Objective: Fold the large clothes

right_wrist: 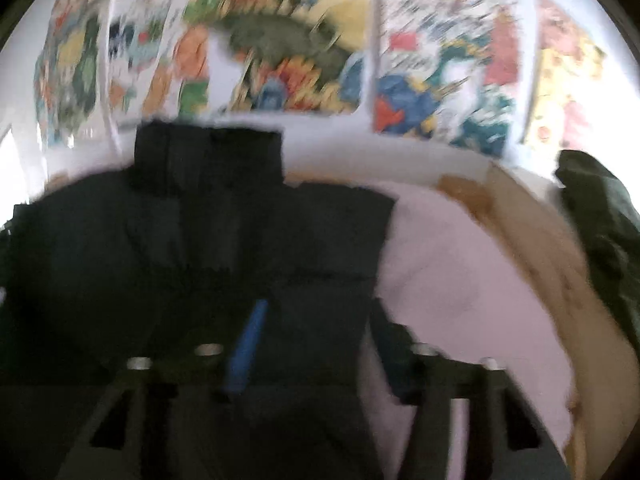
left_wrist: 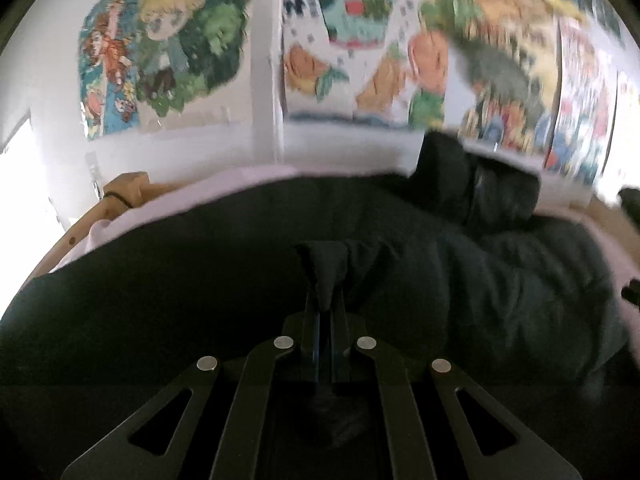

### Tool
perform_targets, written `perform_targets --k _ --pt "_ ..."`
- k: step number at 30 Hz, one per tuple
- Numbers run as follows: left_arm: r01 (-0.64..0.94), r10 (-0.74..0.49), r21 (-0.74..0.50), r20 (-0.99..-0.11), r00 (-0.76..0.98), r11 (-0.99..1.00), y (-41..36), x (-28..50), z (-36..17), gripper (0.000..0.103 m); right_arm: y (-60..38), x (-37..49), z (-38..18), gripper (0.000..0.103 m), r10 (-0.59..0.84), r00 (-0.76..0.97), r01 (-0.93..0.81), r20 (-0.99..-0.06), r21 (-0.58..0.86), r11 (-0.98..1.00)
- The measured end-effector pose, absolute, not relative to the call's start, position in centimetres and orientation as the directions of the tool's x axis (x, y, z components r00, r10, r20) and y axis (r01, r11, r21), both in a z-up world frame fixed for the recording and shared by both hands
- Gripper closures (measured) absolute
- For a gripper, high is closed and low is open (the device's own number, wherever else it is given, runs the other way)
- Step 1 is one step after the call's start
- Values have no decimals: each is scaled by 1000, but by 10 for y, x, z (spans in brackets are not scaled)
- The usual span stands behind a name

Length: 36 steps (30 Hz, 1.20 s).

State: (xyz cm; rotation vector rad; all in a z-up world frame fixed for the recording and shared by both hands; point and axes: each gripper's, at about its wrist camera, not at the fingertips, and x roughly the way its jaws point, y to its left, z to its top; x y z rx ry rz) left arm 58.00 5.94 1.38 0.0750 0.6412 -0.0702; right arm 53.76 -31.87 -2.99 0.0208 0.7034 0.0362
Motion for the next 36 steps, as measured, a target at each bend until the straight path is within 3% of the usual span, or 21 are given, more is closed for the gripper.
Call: perform_targets --k 2,12,17,19,20,21,22,24,28,36 --pt "85 -20 78 -610 792 993 60 585 5 101 -308 550 -49 73 34 726 -43 -687 4 999" --pt "71 63 181 -641 765 981 53 598 -25 98 -300 567 -97 73 4 665 -53 -747 -42 998" --pt "73 -31 39 -646 762 997 74 589 -8 82 -300 557 -83 73 -9 699 -46 -715 -58 997" --pt "79 -93 -50 -640 762 996 89 578 4 66 -297 553 -70 65 7 699 -55 -715 -43 998" --pt "77 -111 -82 -624 774 994 97 569 11 61 -294 550 -61 54 18 702 -61 -712 -35 998" --pt "68 -116 -103 -599 792 992 105 558 18 48 -289 546 -51 43 33 712 -73 -701 -28 997" --pt "54 -113 -118 -573 812 992 113 546 25 34 -284 543 -41 40 44 725 -88 -687 -29 996" --pt "15 -96 -158 -520 849 987 135 519 39 21 -269 537 -18 38 63 739 -123 -671 -43 991" --pt "-65 -61 -231 -502 863 971 175 476 51 10 -228 533 29 28 121 742 -195 -659 -40 980" --pt "-264 46 -331 -543 839 906 238 424 54 9 -109 539 76 21 230 759 -315 -609 -36 948"
